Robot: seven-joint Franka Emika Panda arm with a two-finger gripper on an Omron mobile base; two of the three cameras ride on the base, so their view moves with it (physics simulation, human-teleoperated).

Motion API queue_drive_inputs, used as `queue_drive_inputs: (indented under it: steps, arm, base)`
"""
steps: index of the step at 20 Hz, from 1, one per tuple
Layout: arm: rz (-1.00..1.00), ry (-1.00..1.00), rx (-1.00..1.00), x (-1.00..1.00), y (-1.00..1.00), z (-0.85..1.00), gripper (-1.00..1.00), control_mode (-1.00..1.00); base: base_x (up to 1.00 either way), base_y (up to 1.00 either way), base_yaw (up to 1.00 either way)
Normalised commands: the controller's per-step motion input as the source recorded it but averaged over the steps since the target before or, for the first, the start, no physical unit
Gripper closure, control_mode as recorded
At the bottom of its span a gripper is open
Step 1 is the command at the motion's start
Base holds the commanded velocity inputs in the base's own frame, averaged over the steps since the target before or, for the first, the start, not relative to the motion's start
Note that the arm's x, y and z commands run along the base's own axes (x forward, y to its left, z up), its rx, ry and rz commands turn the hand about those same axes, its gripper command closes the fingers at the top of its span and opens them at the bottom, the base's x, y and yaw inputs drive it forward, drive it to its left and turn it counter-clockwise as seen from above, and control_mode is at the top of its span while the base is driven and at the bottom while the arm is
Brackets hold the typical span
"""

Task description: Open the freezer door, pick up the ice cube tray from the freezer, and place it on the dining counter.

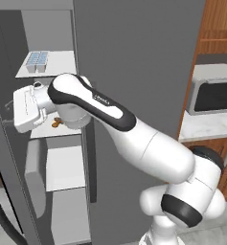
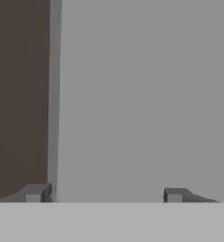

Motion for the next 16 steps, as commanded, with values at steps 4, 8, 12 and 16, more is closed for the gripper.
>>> queue_drive_inputs:
  steps: [4, 8, 12, 16]
  arm:
    - [0.0, 0.0, 0.0, 0.0, 0.54, -0.01, -1.0, -1.0]
    - [-0.01, 0.0, 0.0, 0.0, 0.44, 0.0, -1.0, -1.0]
    - [-0.03, 0.0, 0.0, 0.0, 0.42, 0.0, -1.0, -1.0]
    - [-0.01, 0.0, 0.0, -0.11, 0.07, 0.02, -1.0, -1.0]
  base:
    - [0.0, 0.0, 0.0]
    - [0.0, 0.0, 0.0]
    - [0.0, 0.0, 0.0]
    - [0.0, 0.0, 0.0]
